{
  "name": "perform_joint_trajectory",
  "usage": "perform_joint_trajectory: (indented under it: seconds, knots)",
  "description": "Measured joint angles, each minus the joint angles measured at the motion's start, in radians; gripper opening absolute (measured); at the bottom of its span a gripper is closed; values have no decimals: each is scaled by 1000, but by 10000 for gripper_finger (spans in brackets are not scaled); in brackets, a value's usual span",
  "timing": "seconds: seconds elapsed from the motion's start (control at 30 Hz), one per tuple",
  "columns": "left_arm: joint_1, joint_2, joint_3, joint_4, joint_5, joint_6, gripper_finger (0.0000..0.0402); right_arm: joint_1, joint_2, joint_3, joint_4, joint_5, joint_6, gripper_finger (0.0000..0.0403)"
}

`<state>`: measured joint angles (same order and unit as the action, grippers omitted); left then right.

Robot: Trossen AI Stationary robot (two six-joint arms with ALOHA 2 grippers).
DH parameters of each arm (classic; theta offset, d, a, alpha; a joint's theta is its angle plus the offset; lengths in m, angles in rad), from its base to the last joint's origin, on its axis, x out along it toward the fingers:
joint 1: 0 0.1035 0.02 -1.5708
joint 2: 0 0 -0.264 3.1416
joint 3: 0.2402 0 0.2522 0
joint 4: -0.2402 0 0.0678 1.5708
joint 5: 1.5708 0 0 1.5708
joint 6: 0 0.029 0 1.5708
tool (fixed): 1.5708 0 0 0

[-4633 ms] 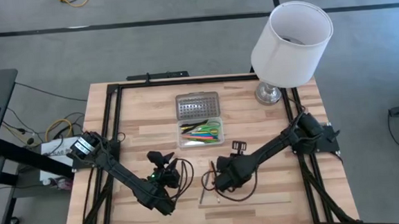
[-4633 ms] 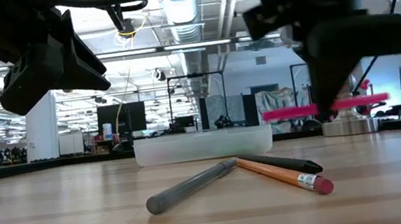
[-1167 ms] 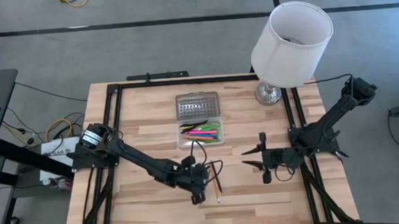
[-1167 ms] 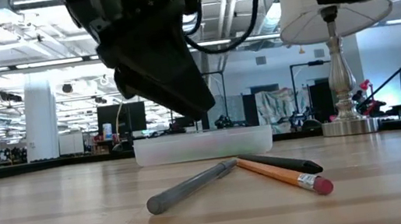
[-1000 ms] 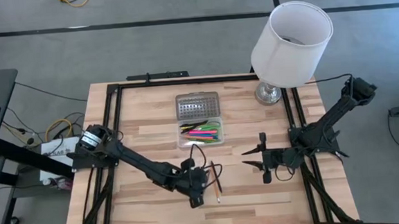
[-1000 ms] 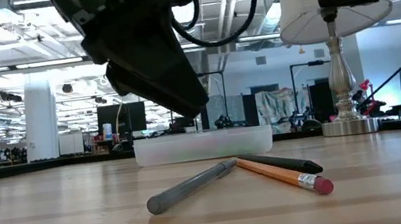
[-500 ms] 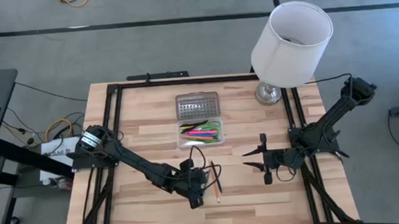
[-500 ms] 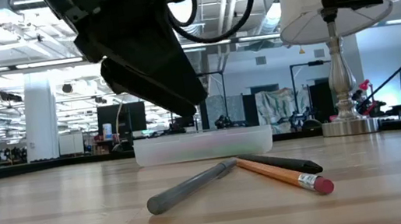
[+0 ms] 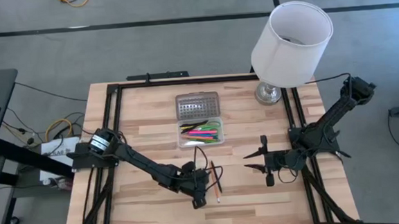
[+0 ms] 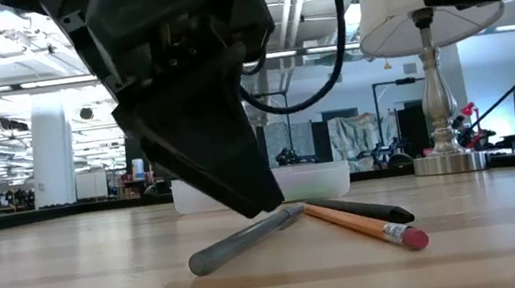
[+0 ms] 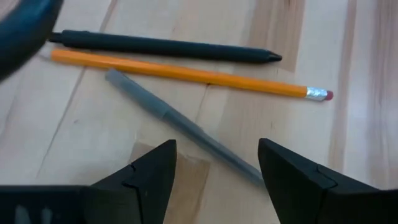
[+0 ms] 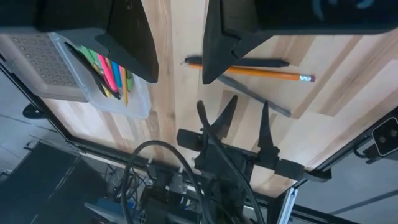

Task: Pick & place school supplies into a supply box
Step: Put the gray pen into the black supply box

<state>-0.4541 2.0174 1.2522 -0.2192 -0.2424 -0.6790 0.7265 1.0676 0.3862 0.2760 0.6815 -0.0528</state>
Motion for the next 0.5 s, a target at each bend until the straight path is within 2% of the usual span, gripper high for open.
perform_joint_trajectory:
  seconds: [0.37,0.5]
  knots:
    - [-1,69,6,63,-11,3,222,0,2,0,-14,0,19,121]
    - [-2,68,11,14,-30,4,222,0,25,0,-7,1,21,121]
